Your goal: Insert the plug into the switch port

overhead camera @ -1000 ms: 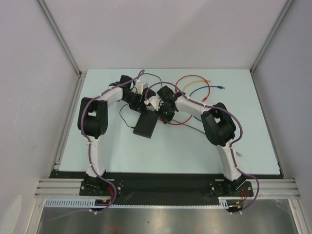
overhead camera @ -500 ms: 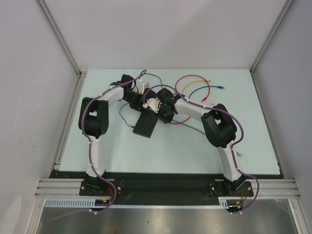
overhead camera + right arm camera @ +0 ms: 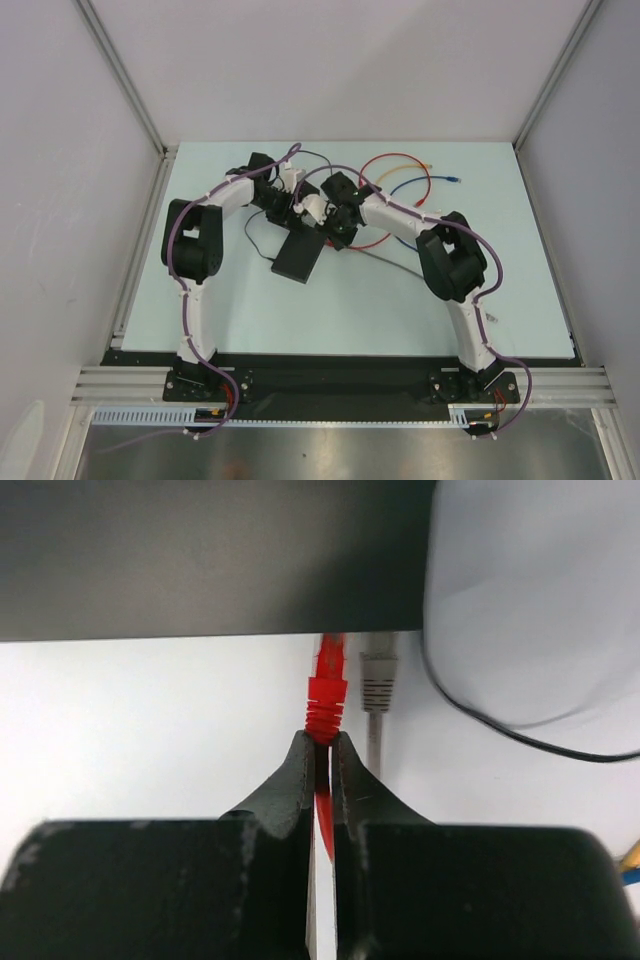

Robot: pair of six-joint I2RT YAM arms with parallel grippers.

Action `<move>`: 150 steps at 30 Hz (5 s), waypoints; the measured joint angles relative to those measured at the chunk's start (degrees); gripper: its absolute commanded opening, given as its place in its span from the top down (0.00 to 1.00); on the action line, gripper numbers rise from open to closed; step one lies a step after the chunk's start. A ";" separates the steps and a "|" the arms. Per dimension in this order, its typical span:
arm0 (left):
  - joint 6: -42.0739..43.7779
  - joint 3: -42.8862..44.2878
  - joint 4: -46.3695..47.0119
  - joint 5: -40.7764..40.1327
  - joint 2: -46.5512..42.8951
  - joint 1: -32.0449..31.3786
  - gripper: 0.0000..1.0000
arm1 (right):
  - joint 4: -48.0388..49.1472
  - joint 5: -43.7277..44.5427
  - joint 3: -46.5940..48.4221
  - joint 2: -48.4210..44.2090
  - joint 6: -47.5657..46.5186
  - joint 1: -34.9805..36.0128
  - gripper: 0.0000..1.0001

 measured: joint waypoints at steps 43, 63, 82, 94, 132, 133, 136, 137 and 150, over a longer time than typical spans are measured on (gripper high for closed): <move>0.57 0.11 1.33 -0.17 0.02 -0.72 0.52 | 31.63 1.42 -25.97 -11.26 7.56 -0.96 1.00; 0.37 0.11 1.73 0.00 0.28 -0.74 0.52 | 39.87 -1.05 -31.74 -12.66 8.35 -1.62 1.00; 0.35 0.11 2.23 -0.42 0.28 -0.59 0.52 | 26.27 0.31 -20.79 -7.98 8.31 -1.07 0.83; -0.59 -0.44 3.28 -0.35 0.24 -0.57 0.52 | 29.07 1.03 -23.45 -9.31 10.14 -0.79 1.00; -2.21 -2.93 7.37 0.55 -0.68 -0.46 0.60 | 33.68 -5.27 -25.18 -9.14 10.38 -2.29 1.00; -2.60 -3.50 7.91 0.52 -0.94 -0.46 0.60 | 33.59 -5.03 -25.07 -9.05 10.84 -2.21 1.00; -3.74 -5.01 9.92 0.52 -1.62 -0.44 0.63 | 33.31 -3.15 -24.33 -8.70 12.39 -1.64 1.00; -4.13 -5.53 10.69 0.48 -1.88 -0.44 0.64 | 33.05 -2.36 -24.02 -8.61 12.83 -1.40 1.00; -6.80 -9.66 16.31 -0.02 -3.87 -0.02 0.57 | 31.19 -1.16 -22.25 -7.96 12.92 -1.01 0.70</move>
